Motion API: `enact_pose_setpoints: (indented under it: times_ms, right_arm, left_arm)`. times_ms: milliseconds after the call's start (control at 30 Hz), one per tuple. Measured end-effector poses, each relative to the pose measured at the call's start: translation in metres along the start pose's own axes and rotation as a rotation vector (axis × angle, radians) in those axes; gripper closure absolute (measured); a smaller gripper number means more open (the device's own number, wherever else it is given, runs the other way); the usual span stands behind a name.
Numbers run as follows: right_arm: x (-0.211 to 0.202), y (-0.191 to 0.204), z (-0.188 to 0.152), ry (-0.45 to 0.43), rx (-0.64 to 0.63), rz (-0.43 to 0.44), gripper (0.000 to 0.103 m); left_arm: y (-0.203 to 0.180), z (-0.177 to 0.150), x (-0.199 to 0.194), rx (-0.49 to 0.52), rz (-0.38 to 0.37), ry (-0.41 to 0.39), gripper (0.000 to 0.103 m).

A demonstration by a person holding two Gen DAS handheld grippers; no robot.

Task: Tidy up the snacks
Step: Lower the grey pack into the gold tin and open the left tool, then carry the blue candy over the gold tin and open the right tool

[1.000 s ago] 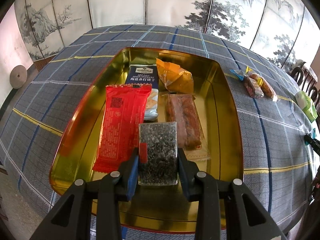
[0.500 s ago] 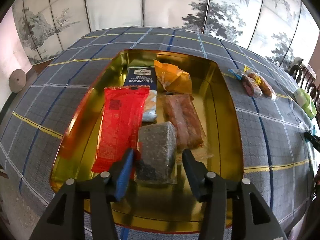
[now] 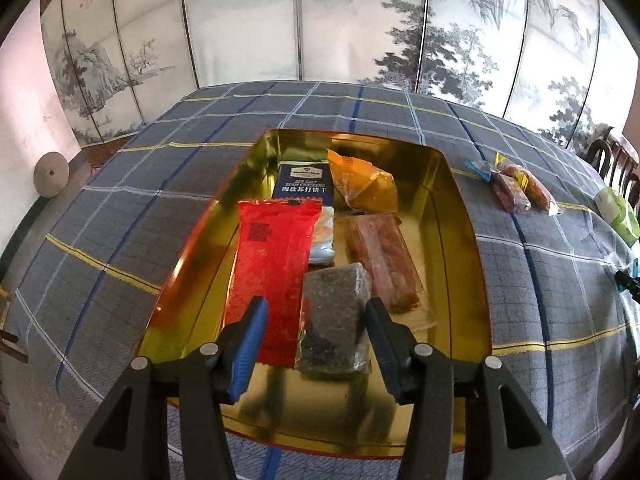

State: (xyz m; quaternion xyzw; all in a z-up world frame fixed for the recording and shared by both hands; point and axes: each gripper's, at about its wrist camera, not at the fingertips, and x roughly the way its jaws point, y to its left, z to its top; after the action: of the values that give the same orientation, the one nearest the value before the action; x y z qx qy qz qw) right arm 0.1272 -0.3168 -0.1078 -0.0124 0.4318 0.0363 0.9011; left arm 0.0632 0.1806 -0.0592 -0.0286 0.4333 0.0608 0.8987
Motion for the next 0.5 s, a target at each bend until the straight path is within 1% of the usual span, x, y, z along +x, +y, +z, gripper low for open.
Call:
enact_pose_setpoints:
  times_ms: [133, 333, 500]
  right_arm:
    - [-0.001, 0.003, 0.001, -0.005, 0.02, 0.002, 0.075]
    - [-0.005, 0.027, 0.006, -0.014, 0.007, 0.026, 0.075]
    - [-0.015, 0.057, 0.015, -0.031, -0.028, 0.062, 0.075]
  left_arm:
    - [0.002, 0.0, -0.007, 0.011, 0.009, -0.014, 0.05]
    - [0.007, 0.001, -0.019, 0.008, 0.007, -0.041, 0.048]
    - [0.019, 0.002, -0.023, -0.041, -0.009, -0.045, 0.047]
